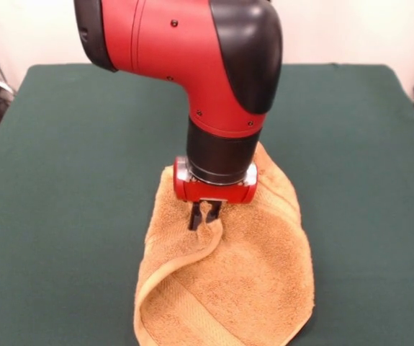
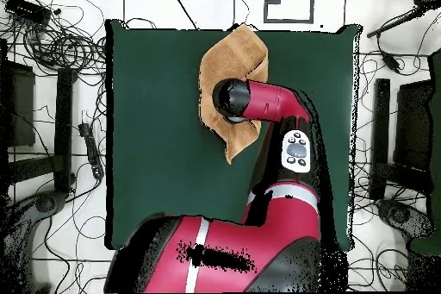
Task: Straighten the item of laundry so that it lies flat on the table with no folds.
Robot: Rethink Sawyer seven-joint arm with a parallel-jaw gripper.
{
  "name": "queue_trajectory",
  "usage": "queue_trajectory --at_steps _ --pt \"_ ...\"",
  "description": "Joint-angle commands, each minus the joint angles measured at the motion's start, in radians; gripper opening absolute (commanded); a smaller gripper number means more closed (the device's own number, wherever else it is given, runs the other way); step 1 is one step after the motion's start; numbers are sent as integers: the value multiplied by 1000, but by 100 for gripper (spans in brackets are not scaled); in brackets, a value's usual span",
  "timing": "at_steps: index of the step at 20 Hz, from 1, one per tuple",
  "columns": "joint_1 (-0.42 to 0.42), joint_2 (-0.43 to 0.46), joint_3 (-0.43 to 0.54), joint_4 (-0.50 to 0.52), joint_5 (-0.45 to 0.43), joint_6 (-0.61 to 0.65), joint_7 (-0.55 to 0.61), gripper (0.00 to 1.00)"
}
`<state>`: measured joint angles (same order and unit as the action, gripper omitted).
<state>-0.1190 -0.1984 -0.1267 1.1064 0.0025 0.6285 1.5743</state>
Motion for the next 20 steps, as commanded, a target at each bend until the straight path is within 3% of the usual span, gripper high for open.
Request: queue_trajectory --at_steps 1,6,15,20 --pt "-52 296 176 38 -79 -413 106 0" --pt "-88 318 177 13 -93 -402 67 0" --pt "-177 307 217 0 -199 -380 -96 0" --pt "-216 294 242 5 -245 -366 -108 0"
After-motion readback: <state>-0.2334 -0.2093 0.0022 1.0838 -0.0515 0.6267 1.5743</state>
